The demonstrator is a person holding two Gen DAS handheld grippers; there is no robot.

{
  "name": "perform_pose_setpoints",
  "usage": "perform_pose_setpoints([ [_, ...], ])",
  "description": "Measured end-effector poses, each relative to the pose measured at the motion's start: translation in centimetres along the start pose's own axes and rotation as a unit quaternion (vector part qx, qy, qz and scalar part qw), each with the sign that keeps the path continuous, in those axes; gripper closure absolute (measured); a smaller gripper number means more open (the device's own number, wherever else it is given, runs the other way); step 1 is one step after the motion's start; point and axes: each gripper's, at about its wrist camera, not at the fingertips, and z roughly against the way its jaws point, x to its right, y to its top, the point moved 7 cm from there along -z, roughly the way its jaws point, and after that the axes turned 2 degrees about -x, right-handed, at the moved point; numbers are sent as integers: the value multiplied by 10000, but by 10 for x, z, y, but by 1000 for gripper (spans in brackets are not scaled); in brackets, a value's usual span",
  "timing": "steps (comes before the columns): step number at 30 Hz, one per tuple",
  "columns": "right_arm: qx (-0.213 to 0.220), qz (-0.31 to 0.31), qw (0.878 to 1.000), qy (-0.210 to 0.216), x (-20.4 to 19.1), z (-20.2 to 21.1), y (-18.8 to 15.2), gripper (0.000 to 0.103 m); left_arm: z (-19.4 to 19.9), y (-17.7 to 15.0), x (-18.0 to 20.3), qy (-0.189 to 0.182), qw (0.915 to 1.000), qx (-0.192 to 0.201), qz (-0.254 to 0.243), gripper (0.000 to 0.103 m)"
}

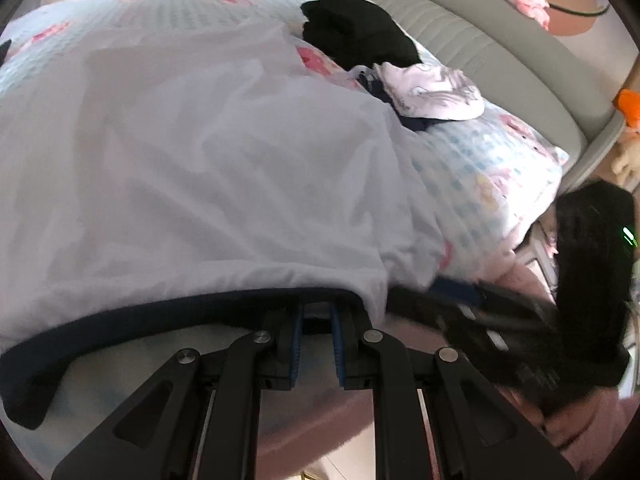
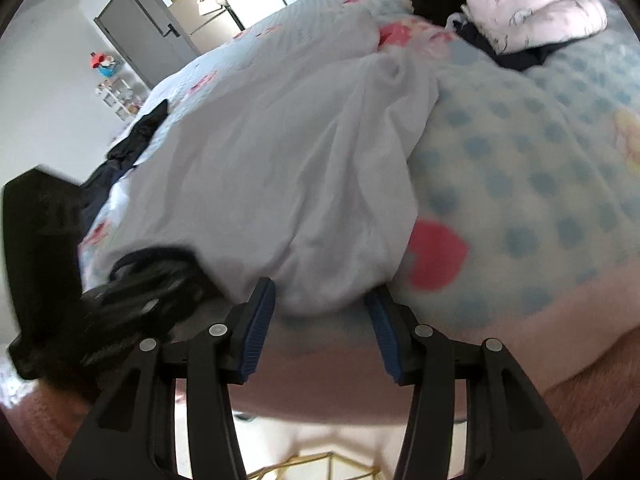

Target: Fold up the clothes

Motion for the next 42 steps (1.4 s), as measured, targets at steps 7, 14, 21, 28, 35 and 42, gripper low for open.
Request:
perform_pose_setpoints([
  [7, 120, 234, 9992, -317, 6, -10, 15, 55, -2, -22, 4, -251, 9991, -317, -140, 89],
  [14, 200, 285, 9986, -390, 14, -11, 24, 55, 7, -33, 10, -308, 9987, -283, -281, 89],
  [21, 191, -26, 9996, -184, 14, -11, 24, 55, 24, -24, 15, -38, 9980, 168, -605, 71],
  [28, 196, -135, 9997, -49, 13, 5, 18, 55, 15, -19, 24, 108, 9945, 172, -1031, 79],
  [35, 26, -163, 9988, 471, -3, 21, -4, 54, 6, -15, 33, 253, 9889, 176, -1454, 96],
  [42, -32, 127, 9999, -73, 0, -6, 5, 55, 9, -23, 37, 260, 9876, 162, -1539, 97],
])
